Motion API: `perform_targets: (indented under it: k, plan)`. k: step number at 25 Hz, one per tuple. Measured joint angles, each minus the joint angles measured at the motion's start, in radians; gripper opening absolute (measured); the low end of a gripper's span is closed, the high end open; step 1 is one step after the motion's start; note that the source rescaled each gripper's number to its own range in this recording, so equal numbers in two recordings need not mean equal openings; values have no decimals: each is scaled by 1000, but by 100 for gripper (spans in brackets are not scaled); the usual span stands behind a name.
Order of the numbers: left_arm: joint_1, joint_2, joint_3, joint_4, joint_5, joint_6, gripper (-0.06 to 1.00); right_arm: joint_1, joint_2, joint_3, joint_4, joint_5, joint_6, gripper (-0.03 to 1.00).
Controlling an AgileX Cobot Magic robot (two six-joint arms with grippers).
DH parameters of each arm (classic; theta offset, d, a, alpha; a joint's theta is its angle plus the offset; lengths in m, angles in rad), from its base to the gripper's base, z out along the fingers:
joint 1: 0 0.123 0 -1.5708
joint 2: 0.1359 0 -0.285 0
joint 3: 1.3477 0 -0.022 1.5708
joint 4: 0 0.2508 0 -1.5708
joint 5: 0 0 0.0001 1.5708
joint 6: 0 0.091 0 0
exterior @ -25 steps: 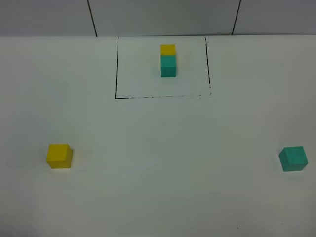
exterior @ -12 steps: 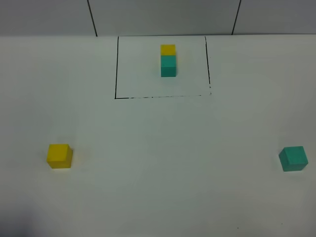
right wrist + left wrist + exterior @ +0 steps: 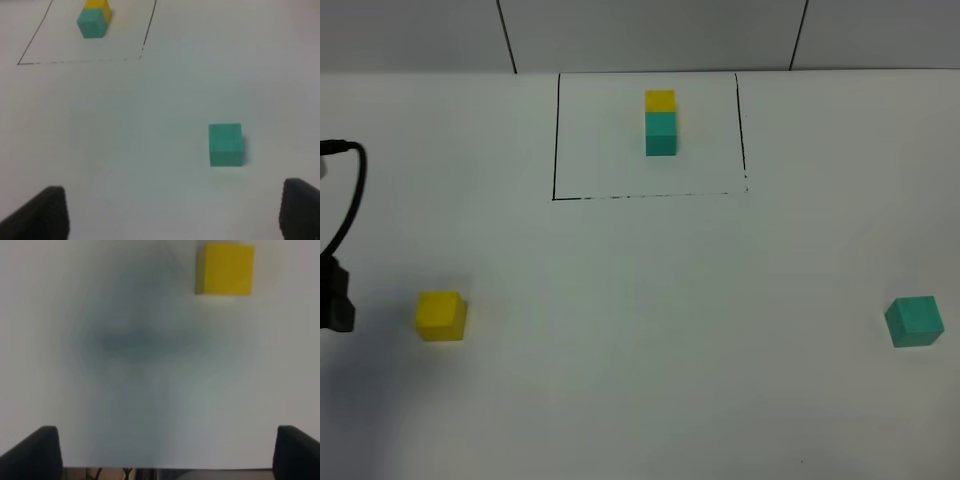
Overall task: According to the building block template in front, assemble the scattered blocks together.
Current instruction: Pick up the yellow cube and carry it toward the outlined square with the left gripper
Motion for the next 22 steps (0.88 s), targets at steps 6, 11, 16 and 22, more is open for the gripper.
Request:
perform_targets:
  k: [6,11,16,22]
  plan:
    - [-115,259,-13,68,-194,-73,77,0,0,0,0,0,1,72]
    - [-159,395,-29,96,-282,-119,77,0,0,0,0,0,1,72]
    - [-164,473,-30,50,-341,-125,77,0,0,0,0,0,1,72]
    - [-164,511,-30,39,-374,-126,77,0,0,0,0,0,1,72]
